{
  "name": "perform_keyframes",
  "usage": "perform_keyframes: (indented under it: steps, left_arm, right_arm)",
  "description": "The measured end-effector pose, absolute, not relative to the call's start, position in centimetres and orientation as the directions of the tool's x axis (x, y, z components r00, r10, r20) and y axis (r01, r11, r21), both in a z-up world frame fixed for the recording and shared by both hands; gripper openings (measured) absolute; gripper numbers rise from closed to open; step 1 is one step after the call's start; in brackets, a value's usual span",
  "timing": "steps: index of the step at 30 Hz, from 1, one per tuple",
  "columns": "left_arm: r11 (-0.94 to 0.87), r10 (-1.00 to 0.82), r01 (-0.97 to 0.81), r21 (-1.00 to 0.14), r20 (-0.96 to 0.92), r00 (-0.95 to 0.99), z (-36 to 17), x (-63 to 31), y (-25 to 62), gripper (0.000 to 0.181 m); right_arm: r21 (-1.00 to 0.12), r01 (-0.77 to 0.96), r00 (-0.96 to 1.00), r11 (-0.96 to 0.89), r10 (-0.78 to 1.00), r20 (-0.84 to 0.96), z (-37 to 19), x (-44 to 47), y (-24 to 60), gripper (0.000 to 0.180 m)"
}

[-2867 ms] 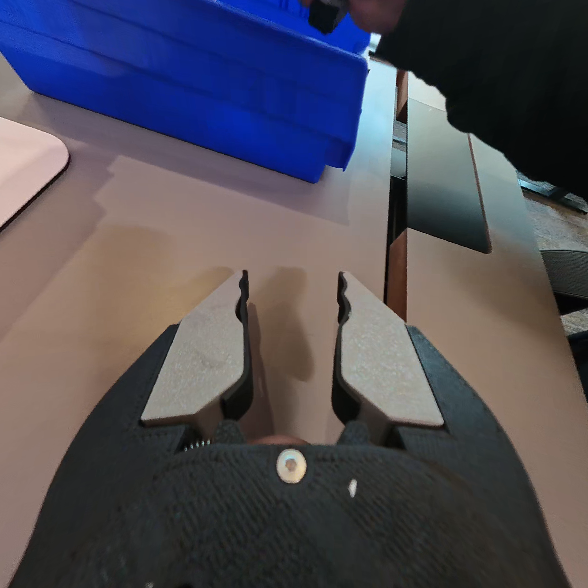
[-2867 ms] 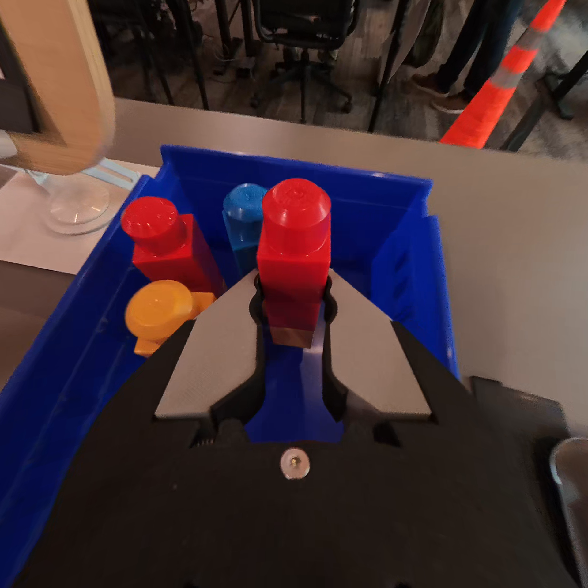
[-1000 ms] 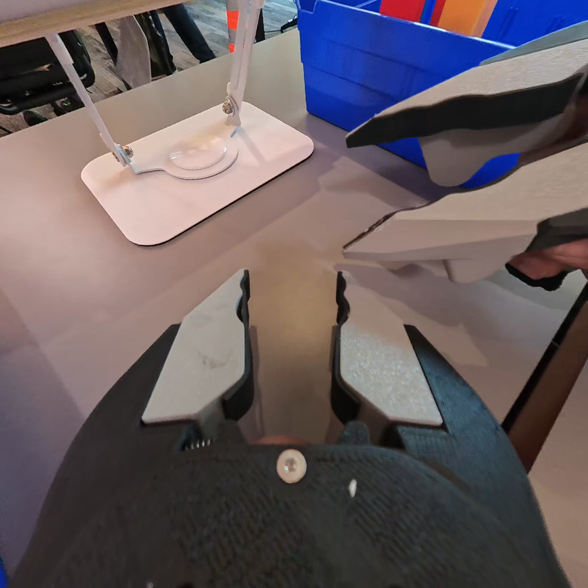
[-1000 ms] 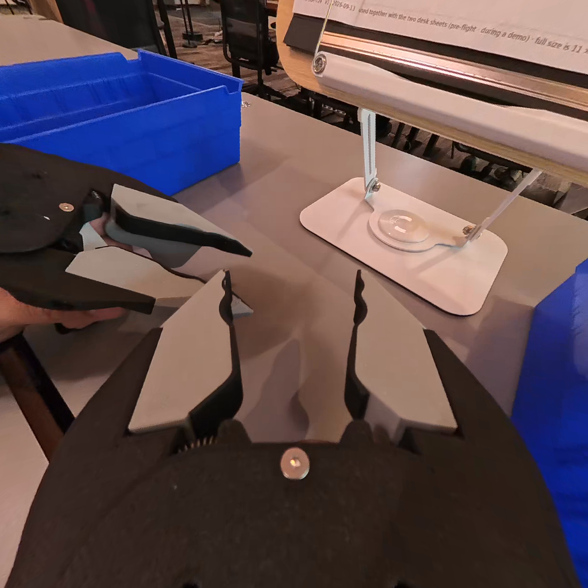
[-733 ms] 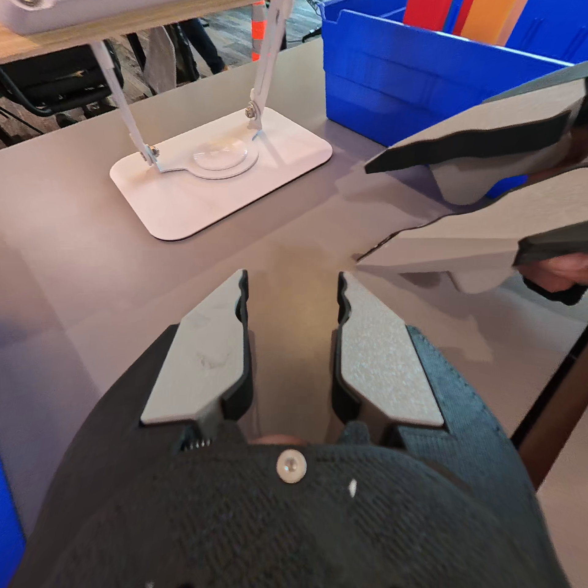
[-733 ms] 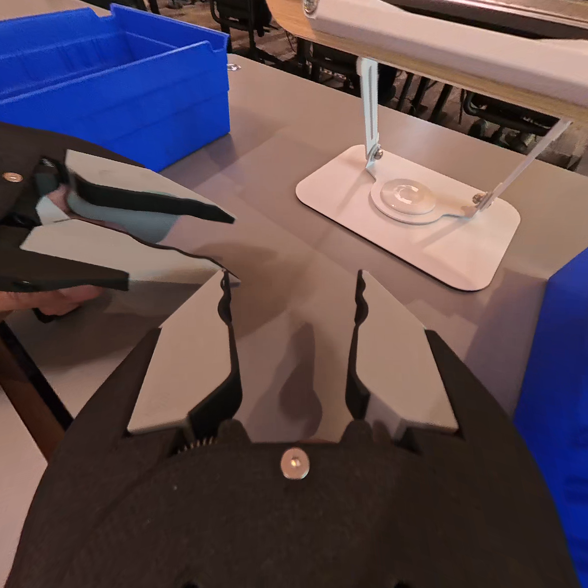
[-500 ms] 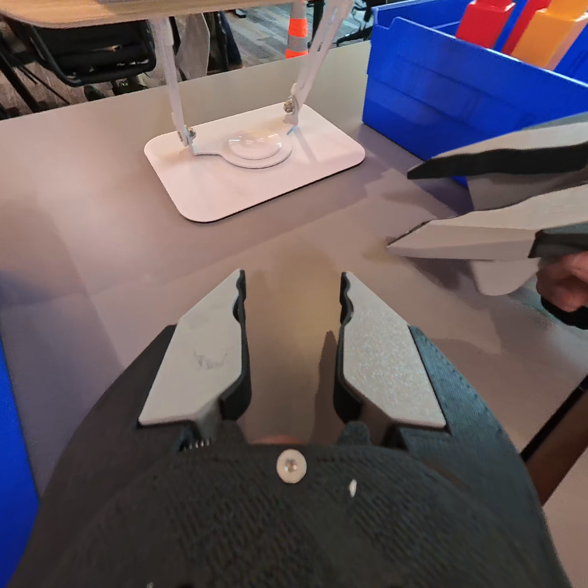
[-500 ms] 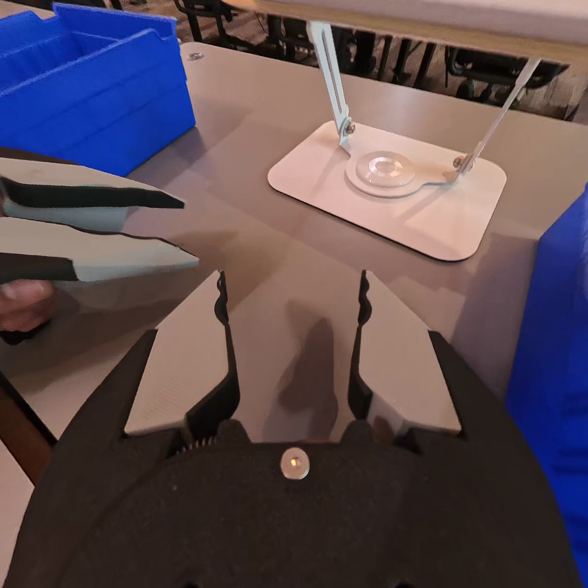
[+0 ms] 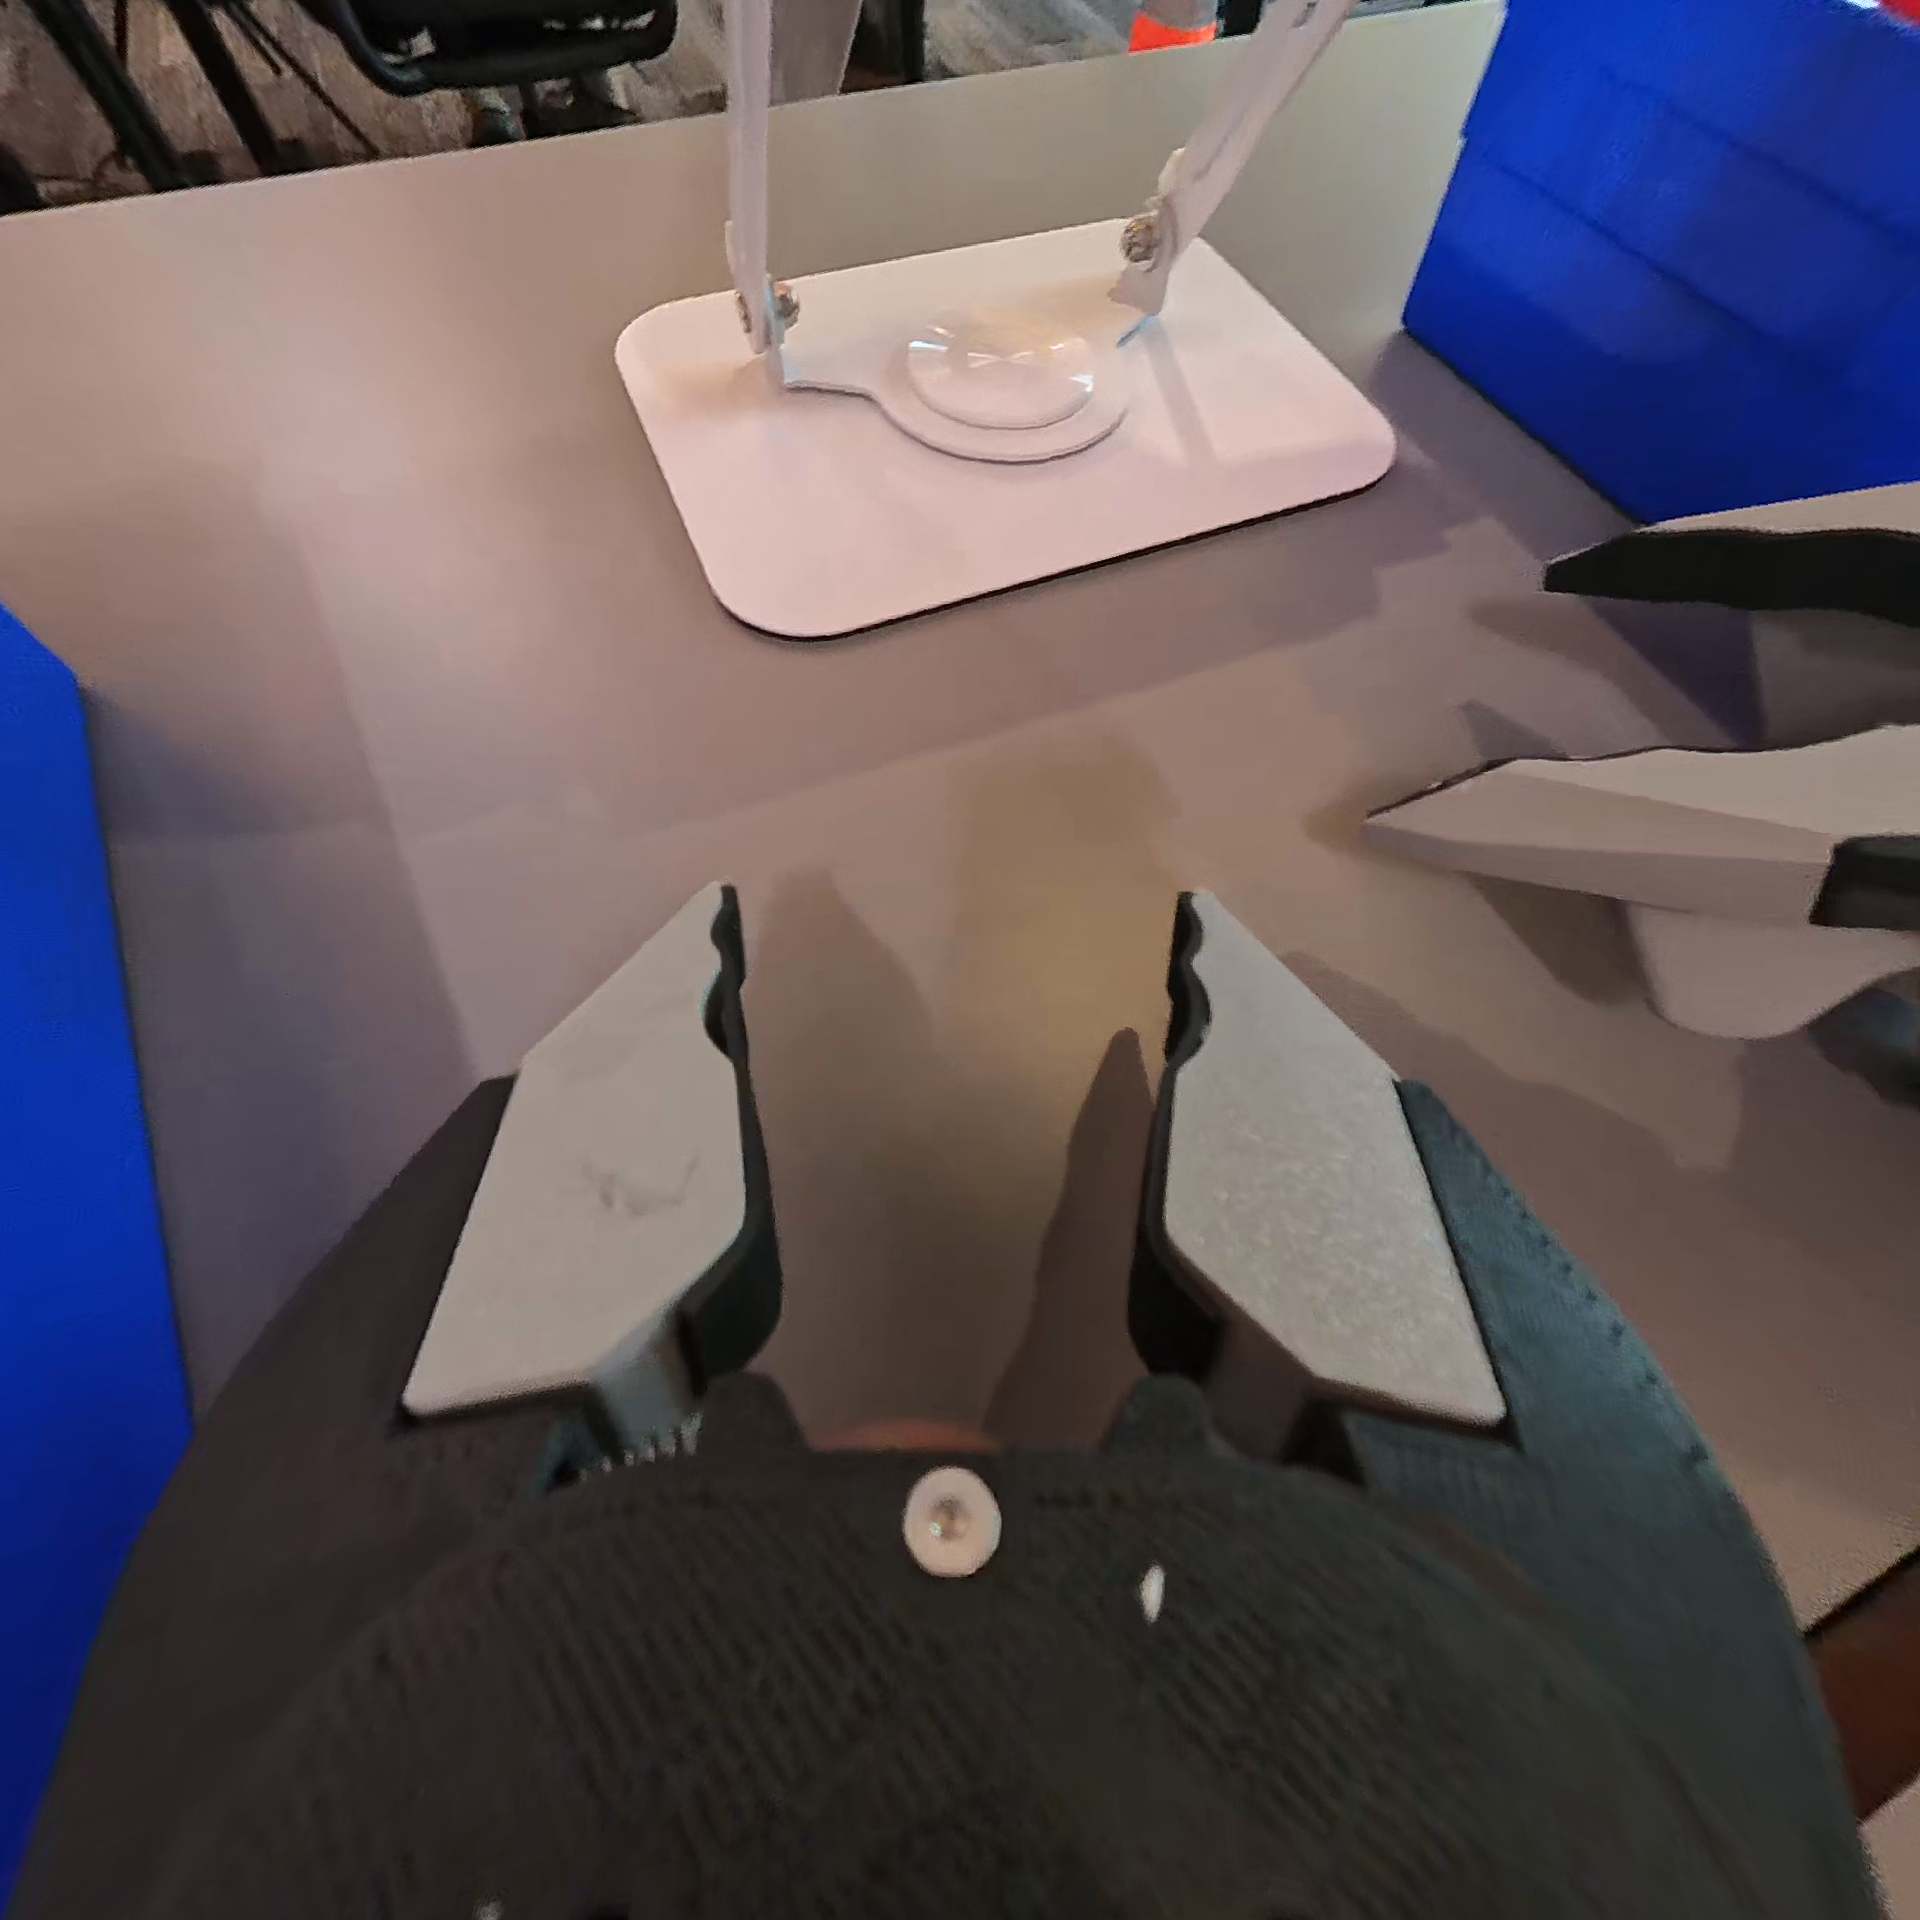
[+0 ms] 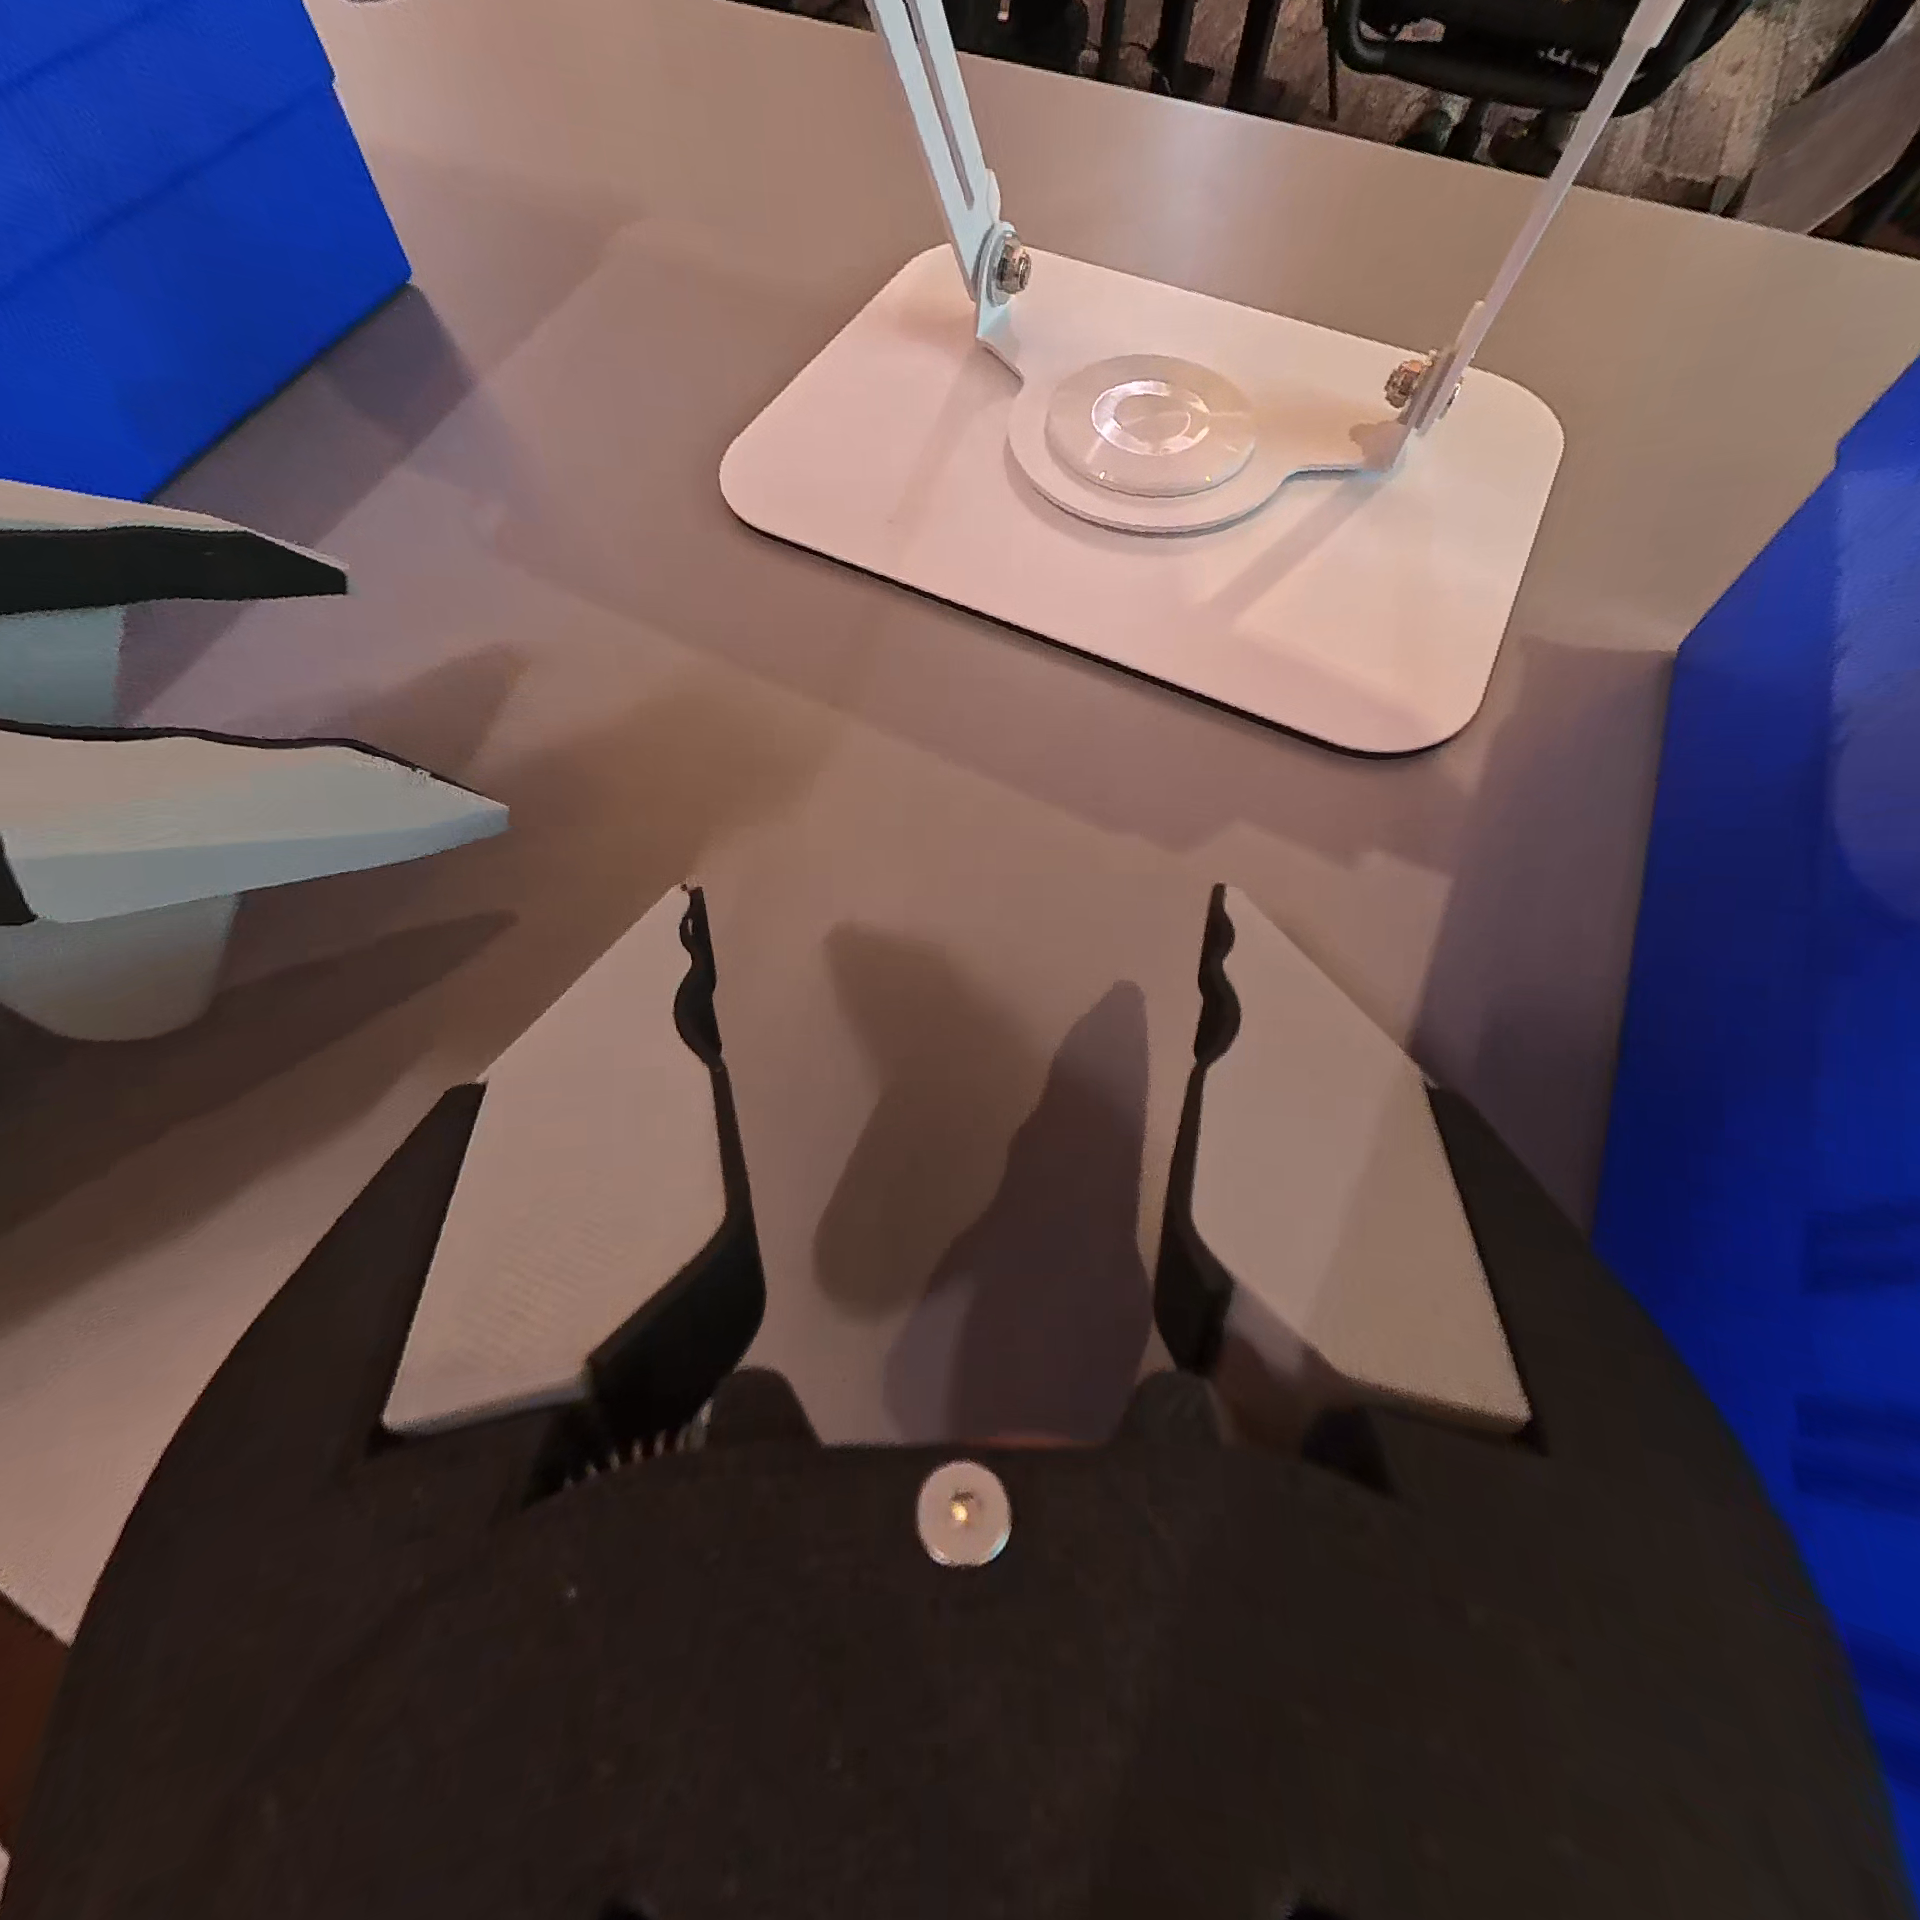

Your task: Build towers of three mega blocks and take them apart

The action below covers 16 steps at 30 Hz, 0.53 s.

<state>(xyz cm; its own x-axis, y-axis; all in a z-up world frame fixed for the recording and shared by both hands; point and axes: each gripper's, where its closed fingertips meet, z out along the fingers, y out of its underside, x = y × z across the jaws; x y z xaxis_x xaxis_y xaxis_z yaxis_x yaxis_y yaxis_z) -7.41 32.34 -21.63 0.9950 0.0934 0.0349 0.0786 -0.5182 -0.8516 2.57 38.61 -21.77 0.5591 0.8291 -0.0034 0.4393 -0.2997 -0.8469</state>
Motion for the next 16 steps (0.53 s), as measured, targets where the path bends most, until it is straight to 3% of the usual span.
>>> perform_keyframes:
  steps: [7, 16]
  left_arm:
    - [-0.637, 0.227, 0.202, -0.744, 0.069, 0.971, -24.4, -9.1, 31.9, 0.091]
    - [-0.643, 0.229, 0.203, -0.739, 0.068, 0.971, -24.5, -9.1, 31.9, 0.092]
  right_arm:
    - [-0.814, 0.478, 0.610, -0.331, 0.791, 0.036, -22.7, 3.0, 39.4, 0.099]
    - [-0.783, 0.520, 0.619, -0.342, 0.782, 0.070, -23.4, 3.0, 39.5, 0.100]
